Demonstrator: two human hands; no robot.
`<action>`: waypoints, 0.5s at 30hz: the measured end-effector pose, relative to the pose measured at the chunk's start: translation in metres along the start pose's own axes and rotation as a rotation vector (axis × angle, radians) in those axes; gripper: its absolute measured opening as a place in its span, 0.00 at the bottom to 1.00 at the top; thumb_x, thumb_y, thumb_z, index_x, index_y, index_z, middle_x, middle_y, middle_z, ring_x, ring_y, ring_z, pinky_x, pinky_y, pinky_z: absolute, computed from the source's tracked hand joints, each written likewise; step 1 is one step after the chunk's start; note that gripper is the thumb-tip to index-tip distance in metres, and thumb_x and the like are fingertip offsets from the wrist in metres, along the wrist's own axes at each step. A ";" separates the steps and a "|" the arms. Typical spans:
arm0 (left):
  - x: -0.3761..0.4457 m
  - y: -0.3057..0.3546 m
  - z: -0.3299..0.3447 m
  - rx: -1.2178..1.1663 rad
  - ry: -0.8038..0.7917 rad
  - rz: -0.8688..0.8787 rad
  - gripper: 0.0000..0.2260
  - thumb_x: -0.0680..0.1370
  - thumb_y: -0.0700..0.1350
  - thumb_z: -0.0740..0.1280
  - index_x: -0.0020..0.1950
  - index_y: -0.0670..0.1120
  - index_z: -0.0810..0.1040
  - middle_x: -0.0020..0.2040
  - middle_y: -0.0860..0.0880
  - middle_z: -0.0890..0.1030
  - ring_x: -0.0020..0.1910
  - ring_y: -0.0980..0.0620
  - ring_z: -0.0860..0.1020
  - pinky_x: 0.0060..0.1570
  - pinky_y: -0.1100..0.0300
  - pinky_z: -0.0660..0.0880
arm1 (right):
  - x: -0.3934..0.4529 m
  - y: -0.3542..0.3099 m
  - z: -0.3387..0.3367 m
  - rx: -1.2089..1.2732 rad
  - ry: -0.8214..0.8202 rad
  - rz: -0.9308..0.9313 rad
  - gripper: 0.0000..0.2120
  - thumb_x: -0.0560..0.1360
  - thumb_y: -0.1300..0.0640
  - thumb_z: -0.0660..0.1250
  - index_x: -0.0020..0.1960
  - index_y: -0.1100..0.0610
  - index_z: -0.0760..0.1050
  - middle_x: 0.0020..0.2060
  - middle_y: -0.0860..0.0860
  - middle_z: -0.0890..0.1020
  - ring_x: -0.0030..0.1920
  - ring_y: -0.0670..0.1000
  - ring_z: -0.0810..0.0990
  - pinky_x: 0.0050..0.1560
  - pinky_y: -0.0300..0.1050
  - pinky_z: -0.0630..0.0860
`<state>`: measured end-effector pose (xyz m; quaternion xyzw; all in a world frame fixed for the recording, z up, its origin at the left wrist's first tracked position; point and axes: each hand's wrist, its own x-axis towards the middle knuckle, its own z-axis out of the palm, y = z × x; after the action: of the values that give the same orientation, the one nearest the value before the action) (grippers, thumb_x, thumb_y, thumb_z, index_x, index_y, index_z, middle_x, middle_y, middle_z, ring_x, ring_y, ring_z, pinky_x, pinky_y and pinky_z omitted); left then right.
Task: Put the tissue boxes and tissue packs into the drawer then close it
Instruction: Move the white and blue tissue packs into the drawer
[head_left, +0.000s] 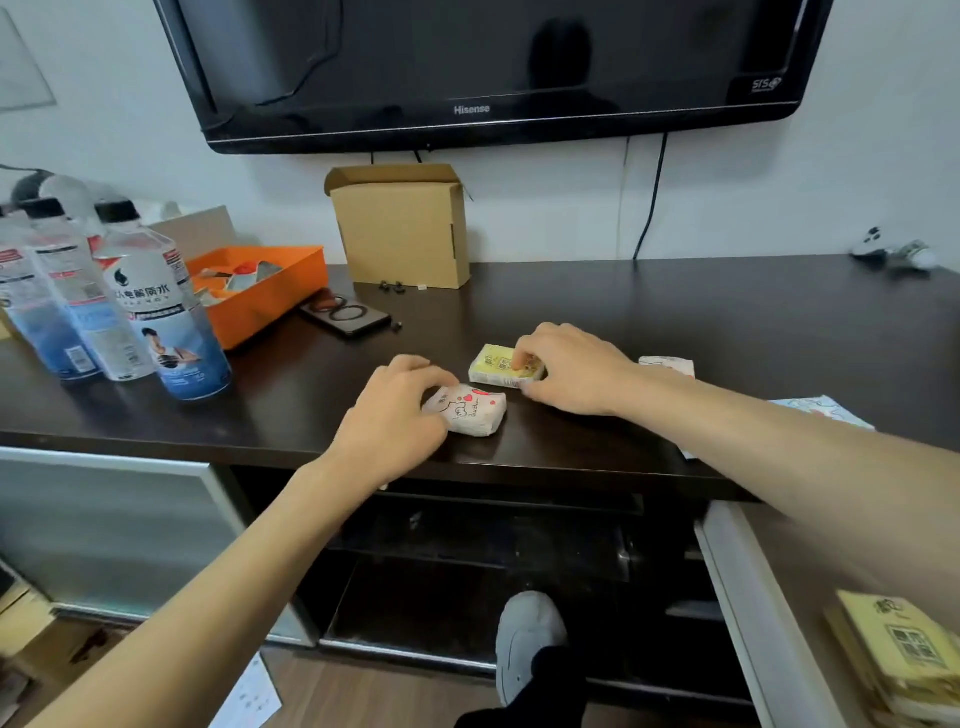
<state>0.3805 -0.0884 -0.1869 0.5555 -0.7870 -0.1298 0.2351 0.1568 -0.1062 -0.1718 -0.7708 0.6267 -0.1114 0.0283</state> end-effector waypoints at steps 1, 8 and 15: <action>-0.001 0.001 0.000 -0.008 0.073 -0.001 0.18 0.74 0.43 0.63 0.61 0.56 0.79 0.67 0.53 0.72 0.66 0.50 0.68 0.59 0.48 0.71 | -0.001 0.003 -0.003 0.002 -0.014 0.000 0.13 0.79 0.52 0.69 0.64 0.47 0.77 0.62 0.49 0.76 0.61 0.52 0.74 0.52 0.50 0.72; -0.004 0.012 0.017 0.265 0.042 -0.053 0.32 0.69 0.74 0.57 0.62 0.54 0.75 0.58 0.53 0.75 0.61 0.49 0.72 0.44 0.54 0.65 | -0.020 0.018 -0.027 -0.044 -0.111 -0.029 0.12 0.74 0.54 0.76 0.56 0.47 0.80 0.51 0.45 0.72 0.53 0.51 0.73 0.49 0.47 0.68; 0.006 0.010 0.010 -0.052 -0.121 -0.069 0.32 0.72 0.51 0.70 0.75 0.53 0.64 0.70 0.50 0.73 0.67 0.48 0.71 0.61 0.51 0.70 | -0.040 0.015 -0.027 -0.055 -0.090 0.015 0.28 0.73 0.69 0.66 0.68 0.48 0.71 0.67 0.47 0.74 0.64 0.51 0.73 0.49 0.46 0.67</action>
<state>0.3661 -0.0908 -0.1897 0.5673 -0.7764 -0.1916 0.1968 0.1295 -0.0681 -0.1536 -0.7709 0.6332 -0.0591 0.0361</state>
